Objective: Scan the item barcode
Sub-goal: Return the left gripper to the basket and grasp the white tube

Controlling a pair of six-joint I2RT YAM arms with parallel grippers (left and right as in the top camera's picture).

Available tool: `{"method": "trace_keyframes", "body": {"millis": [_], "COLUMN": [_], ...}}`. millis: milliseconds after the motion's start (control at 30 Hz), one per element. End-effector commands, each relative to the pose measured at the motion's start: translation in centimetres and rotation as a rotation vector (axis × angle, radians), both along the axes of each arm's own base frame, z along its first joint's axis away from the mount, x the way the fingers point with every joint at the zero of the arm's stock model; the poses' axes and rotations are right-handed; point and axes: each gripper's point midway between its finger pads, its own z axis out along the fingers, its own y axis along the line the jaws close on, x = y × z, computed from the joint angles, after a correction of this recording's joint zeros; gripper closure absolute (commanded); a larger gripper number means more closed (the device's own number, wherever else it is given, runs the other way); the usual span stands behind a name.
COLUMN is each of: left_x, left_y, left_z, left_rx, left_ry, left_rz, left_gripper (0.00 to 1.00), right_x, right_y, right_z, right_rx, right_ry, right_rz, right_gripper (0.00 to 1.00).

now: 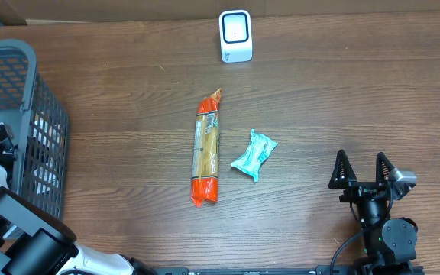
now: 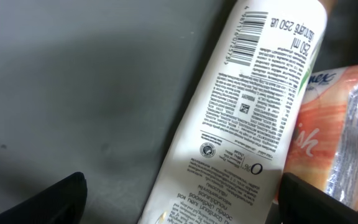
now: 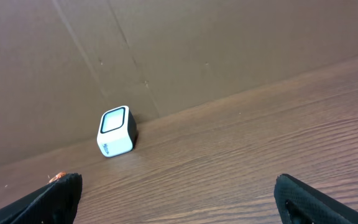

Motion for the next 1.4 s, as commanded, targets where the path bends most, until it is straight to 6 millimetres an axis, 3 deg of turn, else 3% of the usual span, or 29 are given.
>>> {"method": "trace_keyframes", "body": {"millis": [0,233,467,500,633,833,967,1067,1233,1367], "left_x": [0.5,0.0,0.0,0.1,0.3,1.1,2.8,4.3,5.8,5.9], "left_y": [-1.0,-1.6,-1.5,-1.5,-1.3,-0.3,1.6,2.3,2.2,-0.7], "left_z": [-0.7,-3.9,-4.5,-4.5,-4.4,-2.6,2.3,7.7,18.7,28.1], "left_rx": [-0.005,-0.075,-0.080,-0.078,-0.069,-0.042,-0.014,0.004,0.059,0.112], "left_ry": [-0.004,0.050,0.054,0.053,0.045,0.014,-0.057,-0.130,-0.293,-0.445], "left_rz": [-0.086,-0.086,-0.086,-0.086,-0.084,-0.066,0.009,0.030,0.021,-0.042], "left_gripper": [0.12,0.18,0.42,0.41,0.80,0.94,0.96,0.96,0.96,0.96], "right_x": [0.0,0.0,0.0,0.0,0.0,0.0,0.0,0.0,0.0,0.0], "right_y": [0.1,0.1,0.1,0.1,0.1,0.1,0.1,0.1,0.1,0.1], "right_z": [-0.2,-0.2,-0.2,-0.2,-0.2,-0.2,-0.2,-0.2,-0.2,-0.2], "right_rx": [0.004,0.004,0.004,0.004,0.004,0.004,0.004,0.004,0.004,0.004], "right_ry": [-0.003,-0.003,-0.003,-0.003,-0.003,-0.003,-0.003,-0.003,-0.003,-0.003], "right_rz": [0.003,0.003,0.003,0.003,0.003,0.003,0.003,0.003,0.003,0.003], "right_gripper": [0.00,0.00,0.00,0.00,0.00,0.00,0.00,0.00,0.00,0.00]}}
